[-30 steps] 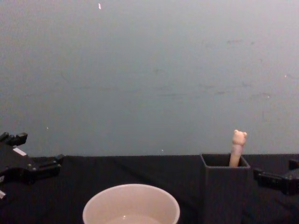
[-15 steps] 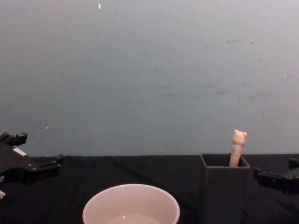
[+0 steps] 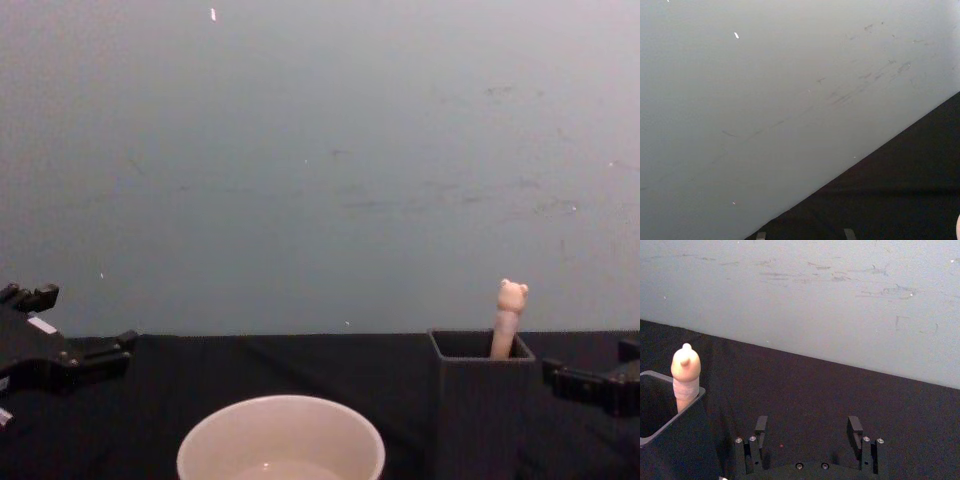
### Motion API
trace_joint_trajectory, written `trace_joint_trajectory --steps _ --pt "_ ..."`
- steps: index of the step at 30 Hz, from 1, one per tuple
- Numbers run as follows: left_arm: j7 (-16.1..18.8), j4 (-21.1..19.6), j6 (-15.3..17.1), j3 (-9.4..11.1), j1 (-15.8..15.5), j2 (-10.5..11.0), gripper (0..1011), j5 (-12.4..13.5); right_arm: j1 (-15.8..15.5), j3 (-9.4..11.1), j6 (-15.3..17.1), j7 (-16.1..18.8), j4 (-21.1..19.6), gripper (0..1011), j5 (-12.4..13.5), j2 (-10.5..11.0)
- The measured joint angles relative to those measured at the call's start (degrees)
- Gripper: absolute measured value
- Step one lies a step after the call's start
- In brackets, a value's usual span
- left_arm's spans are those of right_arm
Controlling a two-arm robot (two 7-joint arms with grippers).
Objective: Pick up the stirring spoon with one hand, stir inside the cup, then place it back in its original position.
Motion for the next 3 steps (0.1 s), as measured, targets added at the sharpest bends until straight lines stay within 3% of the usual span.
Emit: trace_joint_trajectory --steps 3 --pt "0.0 0.0 0.0 0.0 0.0 0.0 1001 0.0 0.0 0.0 0.0 0.0 0.0 1002 0.0 0.0"
